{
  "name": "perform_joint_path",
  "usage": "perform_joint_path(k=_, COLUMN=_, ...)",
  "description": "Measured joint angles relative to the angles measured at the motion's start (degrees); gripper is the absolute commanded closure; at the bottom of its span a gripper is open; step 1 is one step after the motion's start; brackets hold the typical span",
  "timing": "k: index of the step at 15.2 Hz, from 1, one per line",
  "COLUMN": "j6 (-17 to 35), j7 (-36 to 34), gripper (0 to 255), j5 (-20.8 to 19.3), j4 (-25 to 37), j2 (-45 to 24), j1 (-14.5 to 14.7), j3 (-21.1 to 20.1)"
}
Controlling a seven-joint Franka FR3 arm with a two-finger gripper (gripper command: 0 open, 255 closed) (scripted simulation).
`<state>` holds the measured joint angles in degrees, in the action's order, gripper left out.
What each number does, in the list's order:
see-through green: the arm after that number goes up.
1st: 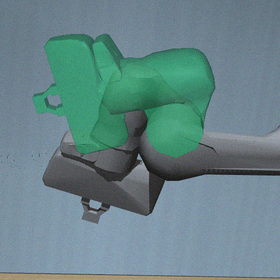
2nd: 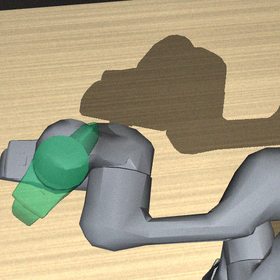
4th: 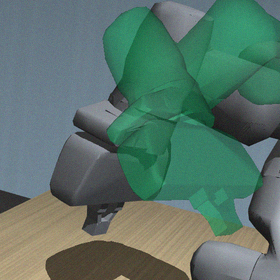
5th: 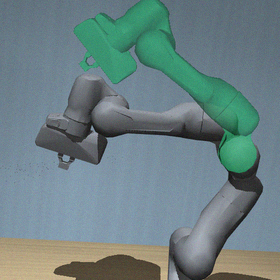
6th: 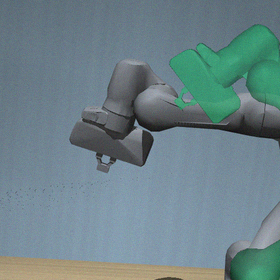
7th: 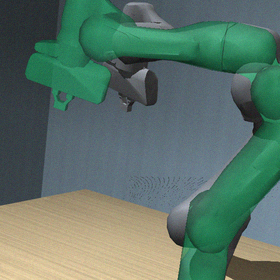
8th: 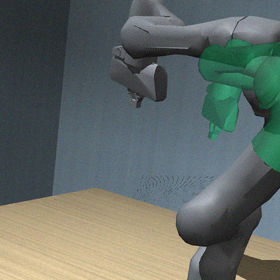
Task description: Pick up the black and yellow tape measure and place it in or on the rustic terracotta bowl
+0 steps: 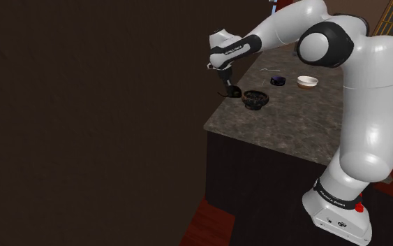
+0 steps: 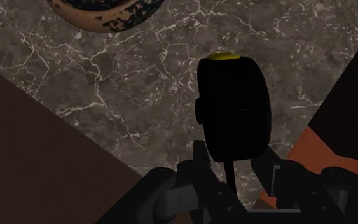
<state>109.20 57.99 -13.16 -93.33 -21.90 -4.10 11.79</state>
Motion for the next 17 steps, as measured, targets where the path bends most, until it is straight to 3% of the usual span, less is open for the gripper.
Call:
perform_joint_path(k=10, j6=2.85, j7=11.43, gripper=255, j5=1.17, j4=3.40, j2=-3.19, j1=-8.55, j3=3.39)
perform_joint_path(k=17, j6=2.62, j7=20.02, gripper=255, j5=3.50, j4=12.17, j2=-9.53, j1=-15.62, j3=4.85)
